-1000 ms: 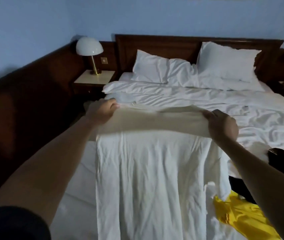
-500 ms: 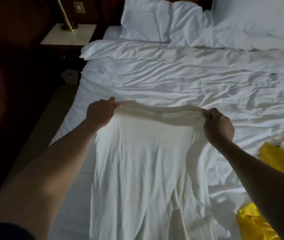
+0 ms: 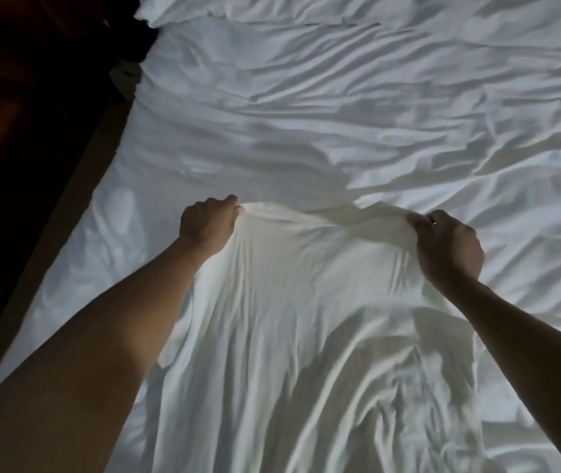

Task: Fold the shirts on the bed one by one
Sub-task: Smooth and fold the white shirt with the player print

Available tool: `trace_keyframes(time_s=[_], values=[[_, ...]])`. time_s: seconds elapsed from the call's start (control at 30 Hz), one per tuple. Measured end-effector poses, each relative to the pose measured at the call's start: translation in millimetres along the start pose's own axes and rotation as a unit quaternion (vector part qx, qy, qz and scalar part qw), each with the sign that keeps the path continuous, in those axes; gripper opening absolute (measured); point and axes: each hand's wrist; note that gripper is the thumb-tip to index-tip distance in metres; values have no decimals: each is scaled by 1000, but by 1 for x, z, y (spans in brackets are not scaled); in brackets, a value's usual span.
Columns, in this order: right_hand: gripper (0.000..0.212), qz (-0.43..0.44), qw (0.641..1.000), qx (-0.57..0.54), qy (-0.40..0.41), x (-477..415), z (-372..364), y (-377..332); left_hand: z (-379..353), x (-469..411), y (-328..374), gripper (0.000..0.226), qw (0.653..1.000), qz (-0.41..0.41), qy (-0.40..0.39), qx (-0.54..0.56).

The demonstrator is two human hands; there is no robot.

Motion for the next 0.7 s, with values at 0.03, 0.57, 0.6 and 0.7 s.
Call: trace_keyframes(time_s=[0.03,0.57,0.6,0.7], values=[[45,-2,1000,3,-3,-5,-5,1,-7,-3,-1,34,1000,0,-2,2],[42,13,973,-127,-193,-29,1,45,-64,26,173,15,958,-198,161,132],[37,10,965,-142,-219,-29,4,53,-72,31,199,18,950,-234,134,157],[25,-10,925,-231,-301,-31,13,82,-91,30,264,32,939,-270,79,196]])
Point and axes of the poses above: each hand's wrist, its own x-axis away from the middle knuckle, its own z-axis out of the back of the hand, y = z × x, and after that the axes turned 14 degrees about -y, right-handed
